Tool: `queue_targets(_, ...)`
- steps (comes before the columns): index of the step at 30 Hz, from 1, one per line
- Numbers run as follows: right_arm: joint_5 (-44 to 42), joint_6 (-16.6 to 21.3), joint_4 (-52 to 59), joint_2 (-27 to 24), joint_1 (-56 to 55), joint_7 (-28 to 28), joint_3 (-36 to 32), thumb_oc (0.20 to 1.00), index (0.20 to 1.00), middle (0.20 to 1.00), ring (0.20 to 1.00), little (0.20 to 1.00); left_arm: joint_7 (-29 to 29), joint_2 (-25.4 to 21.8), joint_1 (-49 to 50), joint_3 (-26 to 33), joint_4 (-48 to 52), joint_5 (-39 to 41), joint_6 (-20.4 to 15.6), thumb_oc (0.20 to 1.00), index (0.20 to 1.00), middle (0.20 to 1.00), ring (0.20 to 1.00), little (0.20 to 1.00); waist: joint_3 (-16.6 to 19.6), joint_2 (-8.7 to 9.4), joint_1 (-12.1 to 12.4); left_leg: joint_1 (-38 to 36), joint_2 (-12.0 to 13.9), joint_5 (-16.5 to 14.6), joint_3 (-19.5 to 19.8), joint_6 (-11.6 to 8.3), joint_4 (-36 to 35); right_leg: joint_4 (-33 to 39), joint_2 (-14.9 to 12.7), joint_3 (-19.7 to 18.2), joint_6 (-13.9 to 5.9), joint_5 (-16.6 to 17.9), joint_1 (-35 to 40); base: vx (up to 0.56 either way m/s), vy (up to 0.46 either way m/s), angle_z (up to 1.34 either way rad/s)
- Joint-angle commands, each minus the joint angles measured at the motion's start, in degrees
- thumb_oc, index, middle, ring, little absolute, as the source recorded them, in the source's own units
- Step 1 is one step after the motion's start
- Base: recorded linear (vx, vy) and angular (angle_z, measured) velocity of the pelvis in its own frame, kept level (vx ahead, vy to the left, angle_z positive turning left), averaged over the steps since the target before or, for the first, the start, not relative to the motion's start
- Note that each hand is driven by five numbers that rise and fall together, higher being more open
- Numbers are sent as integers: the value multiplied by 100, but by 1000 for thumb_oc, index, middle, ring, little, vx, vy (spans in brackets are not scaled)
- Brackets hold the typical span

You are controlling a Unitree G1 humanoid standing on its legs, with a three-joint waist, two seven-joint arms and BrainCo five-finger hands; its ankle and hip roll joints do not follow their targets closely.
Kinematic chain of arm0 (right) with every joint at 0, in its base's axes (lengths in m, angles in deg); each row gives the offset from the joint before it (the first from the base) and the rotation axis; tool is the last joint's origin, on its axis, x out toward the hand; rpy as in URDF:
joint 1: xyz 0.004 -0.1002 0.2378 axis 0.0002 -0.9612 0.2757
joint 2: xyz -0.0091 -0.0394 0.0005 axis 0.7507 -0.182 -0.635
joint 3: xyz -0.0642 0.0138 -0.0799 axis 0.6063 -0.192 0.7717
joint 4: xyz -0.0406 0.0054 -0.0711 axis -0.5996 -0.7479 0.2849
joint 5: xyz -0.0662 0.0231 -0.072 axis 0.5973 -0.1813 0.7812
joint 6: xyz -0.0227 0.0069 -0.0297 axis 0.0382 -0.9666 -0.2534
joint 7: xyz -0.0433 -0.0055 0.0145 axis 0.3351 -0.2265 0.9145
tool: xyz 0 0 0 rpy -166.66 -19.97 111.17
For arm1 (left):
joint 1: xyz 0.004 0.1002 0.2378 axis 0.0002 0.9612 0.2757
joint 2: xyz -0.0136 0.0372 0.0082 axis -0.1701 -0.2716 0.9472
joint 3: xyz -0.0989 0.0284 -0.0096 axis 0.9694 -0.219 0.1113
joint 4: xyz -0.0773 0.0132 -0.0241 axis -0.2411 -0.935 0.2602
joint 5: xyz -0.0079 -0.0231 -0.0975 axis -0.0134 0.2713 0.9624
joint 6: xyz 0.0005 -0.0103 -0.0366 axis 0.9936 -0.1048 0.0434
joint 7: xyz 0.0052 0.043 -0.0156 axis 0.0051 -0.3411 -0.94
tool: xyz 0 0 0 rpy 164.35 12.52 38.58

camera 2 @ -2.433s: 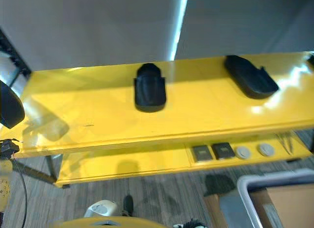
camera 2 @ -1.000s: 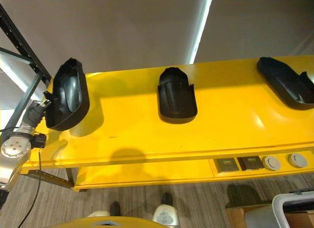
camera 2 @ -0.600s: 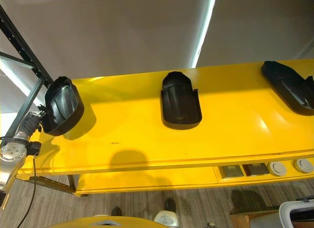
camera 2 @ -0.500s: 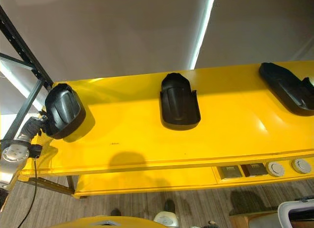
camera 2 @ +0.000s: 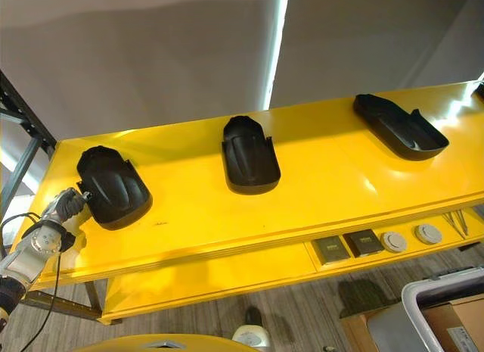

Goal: Move parts from the plastic box to the shelf.

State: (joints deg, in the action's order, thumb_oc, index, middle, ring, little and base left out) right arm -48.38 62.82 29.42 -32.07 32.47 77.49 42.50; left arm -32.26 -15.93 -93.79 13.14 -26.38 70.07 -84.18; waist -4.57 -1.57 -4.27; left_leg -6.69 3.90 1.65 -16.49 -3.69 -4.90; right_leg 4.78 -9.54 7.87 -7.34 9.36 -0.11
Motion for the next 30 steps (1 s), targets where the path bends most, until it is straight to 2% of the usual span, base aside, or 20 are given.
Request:
queue_targets(1,327,56,-210,-340,215,-92,80,1000,1000,1000,1000,1000,295,-541,-921,-65,-333,-863,-496,200,200,200,200,200,-172,-122,-49,224,133,-205,-177,67,412,-364,15,29,-276,-653,182,32,48,-7)
queue_targets(5,375,24,-202,-444,250,-163,84,1000,1000,1000,1000,1000,296,-805,-1110,-351,-590,-1266,-623,200,200,200,200,200,-153,-151,-108,237,127,-195,-231,63,406,-352,12,-7,-283,-630,142,23,47,-7)
queue_targets(11,387,20,-181,-651,323,-260,105,1000,1000,1000,1000,1000,218,-1204,-1374,-723,-920,-1325,-461,200,200,200,200,200,-185,-211,-175,234,79,-235,-248,76,447,-362,-5,-57,-302,-621,116,16,51,-1)
queue_targets(20,467,65,-147,-711,293,-290,46,1000,1000,1000,1000,1000,150,-1292,-1292,-621,-1207,-1359,-304,200,200,200,200,200,-174,-207,-171,223,49,-258,-246,90,455,-346,-14,-69,-323,-606,113,2,11,0)
queue_targets(26,433,77,-144,-683,340,-287,90,1000,1000,1000,1000,1000,71,-1119,-1324,-593,-1335,-1128,-202,200,200,200,200,200,-167,-178,-149,219,44,-272,-231,105,467,-382,-12,-59,-325,-628,115,0,0,0)
queue_targets(27,434,88,-157,-663,345,-277,87,1000,1000,1000,1000,1000,44,-1055,-1329,-575,-1361,-1078,-137,1000,1000,1000,1000,1000,-170,-172,-148,216,46,-269,-229,105,463,-383,-8,-62,-324,-630,118,0,0,0)
queue_targets(30,420,82,-168,-643,362,-280,116,1000,1000,1000,1000,1000,86,-958,-1318,-576,-1378,-957,-37,1000,1000,1000,1000,1000,-174,-158,-143,214,53,-270,-227,107,466,-392,-5,-64,-322,-635,117,0,0,0)
